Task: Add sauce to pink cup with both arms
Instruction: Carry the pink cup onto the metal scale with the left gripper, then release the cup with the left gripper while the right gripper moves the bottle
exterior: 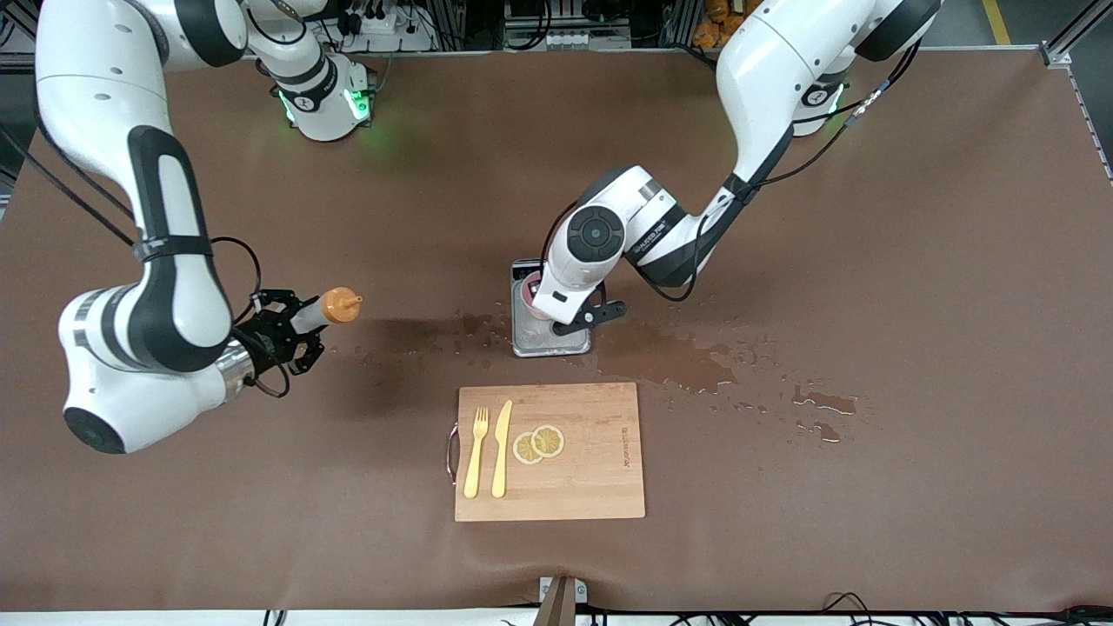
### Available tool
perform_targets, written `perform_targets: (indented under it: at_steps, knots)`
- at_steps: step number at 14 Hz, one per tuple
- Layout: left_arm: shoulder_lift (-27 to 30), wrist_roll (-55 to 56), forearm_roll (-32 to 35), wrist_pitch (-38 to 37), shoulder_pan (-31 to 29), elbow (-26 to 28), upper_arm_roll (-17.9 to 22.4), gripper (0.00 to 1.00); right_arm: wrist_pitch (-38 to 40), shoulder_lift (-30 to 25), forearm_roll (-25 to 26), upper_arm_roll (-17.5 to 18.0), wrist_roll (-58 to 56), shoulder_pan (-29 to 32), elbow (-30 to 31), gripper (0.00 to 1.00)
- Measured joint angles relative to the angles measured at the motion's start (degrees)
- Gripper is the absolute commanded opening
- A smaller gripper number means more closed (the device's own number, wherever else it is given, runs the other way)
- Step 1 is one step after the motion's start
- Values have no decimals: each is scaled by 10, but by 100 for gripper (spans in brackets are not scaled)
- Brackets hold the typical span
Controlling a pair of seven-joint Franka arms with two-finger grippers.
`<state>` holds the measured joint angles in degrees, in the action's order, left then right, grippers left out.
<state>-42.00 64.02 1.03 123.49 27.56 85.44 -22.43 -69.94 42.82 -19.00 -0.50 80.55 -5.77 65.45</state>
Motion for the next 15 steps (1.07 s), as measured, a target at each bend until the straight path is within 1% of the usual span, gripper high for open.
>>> perform_targets:
  at_steps: [3, 6, 8, 9, 12, 15]
  knots:
    - [0, 3, 3, 0, 0, -5, 1, 100, -2, -1, 15, -1, 45, -37, -13, 39]
    - [13, 3, 5, -13, -4, -19, 2, 100, -2, -1, 21, -2, 60, -45, -18, 39]
    - [35, 4, 5, -32, -8, -24, 3, 100, -2, -1, 35, -2, 81, -52, -20, 39]
    - [49, 5, 5, -43, -15, -25, 3, 100, -2, -1, 50, -2, 96, -62, -22, 39]
    - [95, 1, 5, -91, -39, -28, 3, 100, -2, -1, 97, -2, 162, -122, -30, 39]
    - [139, -12, 5, -130, -68, -28, 3, 100, -2, -1, 115, -2, 230, -170, -37, 39]
